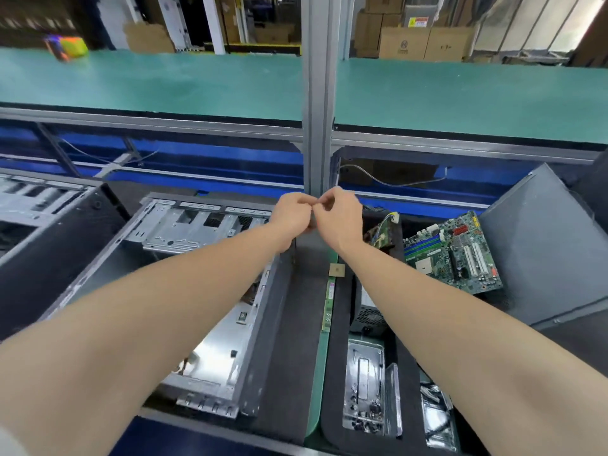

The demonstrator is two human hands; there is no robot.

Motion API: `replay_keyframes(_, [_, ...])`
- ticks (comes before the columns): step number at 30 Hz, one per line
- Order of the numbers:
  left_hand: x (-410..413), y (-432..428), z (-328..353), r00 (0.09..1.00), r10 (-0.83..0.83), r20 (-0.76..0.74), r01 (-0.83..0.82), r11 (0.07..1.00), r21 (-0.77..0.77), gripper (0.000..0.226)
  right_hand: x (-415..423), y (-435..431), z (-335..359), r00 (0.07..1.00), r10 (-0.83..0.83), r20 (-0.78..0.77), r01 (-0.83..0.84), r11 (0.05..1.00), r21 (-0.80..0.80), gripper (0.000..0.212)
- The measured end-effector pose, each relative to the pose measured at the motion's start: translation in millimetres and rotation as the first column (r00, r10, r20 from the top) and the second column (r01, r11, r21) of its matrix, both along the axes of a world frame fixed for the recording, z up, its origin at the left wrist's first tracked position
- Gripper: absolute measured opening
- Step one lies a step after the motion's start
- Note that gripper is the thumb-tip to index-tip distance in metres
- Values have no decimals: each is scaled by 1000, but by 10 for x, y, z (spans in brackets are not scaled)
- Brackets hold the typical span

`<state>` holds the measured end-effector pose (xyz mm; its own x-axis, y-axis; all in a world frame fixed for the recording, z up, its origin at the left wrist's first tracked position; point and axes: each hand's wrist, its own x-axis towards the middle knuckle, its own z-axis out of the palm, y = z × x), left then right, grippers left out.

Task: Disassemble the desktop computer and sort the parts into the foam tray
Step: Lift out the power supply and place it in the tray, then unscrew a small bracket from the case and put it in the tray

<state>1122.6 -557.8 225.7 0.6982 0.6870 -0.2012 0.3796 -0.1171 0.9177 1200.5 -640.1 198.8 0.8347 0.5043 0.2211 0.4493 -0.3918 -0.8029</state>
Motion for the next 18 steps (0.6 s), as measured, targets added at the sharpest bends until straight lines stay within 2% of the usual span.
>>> replay_keyframes(2, [-173,151,93,1000,-8,24,9,1000,-28,33,-196,67,129,999,13,38,-13,1000,-2,15])
replay_keyframes(8, [-1008,667,218,999,-43,12,42,999,24,26,-959,391,376,995,71,72,-72,997,8,22])
replay_keyframes(13, [-1853,1124,91,979,-187,-80,189,982,11,23,-1752,826,393,983,168,72,-167,986,-15,28])
replay_keyframes(18, [-2458,1502,-141,932,-297,-210,314,948,53,17,-2337,1163,249,986,167,-18,-168,968,-185,24])
